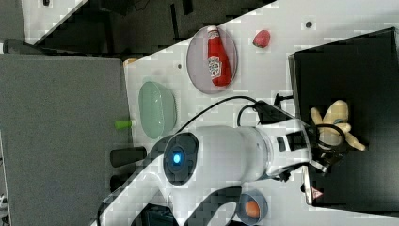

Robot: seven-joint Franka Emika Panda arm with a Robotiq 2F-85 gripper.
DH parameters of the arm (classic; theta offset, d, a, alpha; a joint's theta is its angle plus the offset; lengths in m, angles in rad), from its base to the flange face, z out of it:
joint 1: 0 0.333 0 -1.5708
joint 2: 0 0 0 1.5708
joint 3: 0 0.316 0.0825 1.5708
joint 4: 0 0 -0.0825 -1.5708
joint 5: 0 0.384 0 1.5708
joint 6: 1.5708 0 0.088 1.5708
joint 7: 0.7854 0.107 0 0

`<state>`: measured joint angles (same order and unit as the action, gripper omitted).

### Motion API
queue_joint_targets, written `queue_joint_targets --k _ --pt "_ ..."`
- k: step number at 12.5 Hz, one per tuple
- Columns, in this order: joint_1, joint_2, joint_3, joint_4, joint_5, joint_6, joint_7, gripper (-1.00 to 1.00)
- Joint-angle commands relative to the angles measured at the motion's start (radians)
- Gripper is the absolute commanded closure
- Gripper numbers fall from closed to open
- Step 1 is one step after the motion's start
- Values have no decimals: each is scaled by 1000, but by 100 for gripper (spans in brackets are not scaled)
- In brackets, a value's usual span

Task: Pick banana from table and place on oven.

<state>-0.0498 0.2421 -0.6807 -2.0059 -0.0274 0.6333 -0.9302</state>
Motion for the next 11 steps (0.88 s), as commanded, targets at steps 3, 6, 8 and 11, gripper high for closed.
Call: queue_joint_targets --k 3,6,8,11 --pt "37 -66 -4 54 1 13 -39 -100" --pt "54 -103 2 130 0 -59 -40 -100" --pt "69 -148 24 189 0 -197 -35 -100" --pt "88 -230 102 271 -2 -367 65 -100"
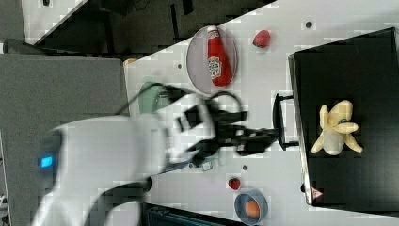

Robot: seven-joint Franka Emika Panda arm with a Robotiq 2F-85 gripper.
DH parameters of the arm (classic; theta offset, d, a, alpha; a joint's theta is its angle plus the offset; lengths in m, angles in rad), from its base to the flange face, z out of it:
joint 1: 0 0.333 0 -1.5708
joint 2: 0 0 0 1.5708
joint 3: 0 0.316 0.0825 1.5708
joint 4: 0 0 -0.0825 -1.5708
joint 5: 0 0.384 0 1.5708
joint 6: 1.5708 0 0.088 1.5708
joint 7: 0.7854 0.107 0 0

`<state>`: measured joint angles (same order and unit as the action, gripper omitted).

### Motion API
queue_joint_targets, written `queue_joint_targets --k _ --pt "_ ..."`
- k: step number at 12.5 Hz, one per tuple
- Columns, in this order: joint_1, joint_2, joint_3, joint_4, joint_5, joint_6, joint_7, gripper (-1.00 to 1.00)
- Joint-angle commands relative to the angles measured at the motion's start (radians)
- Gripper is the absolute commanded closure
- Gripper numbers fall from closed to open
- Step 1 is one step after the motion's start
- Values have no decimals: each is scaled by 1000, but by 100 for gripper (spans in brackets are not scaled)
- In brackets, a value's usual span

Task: Pick banana from table and place on oven.

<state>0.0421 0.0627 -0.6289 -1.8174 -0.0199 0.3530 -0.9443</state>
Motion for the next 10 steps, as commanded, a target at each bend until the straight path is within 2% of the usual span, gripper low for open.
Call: queue_joint_targets --k 1,6,10 --pt "1 -81 88 87 -11 -111 178 -100" --pt "6 -169 337 80 -29 -286 719 -100" --pt "6 -199 468 79 -29 -315 976 -100"
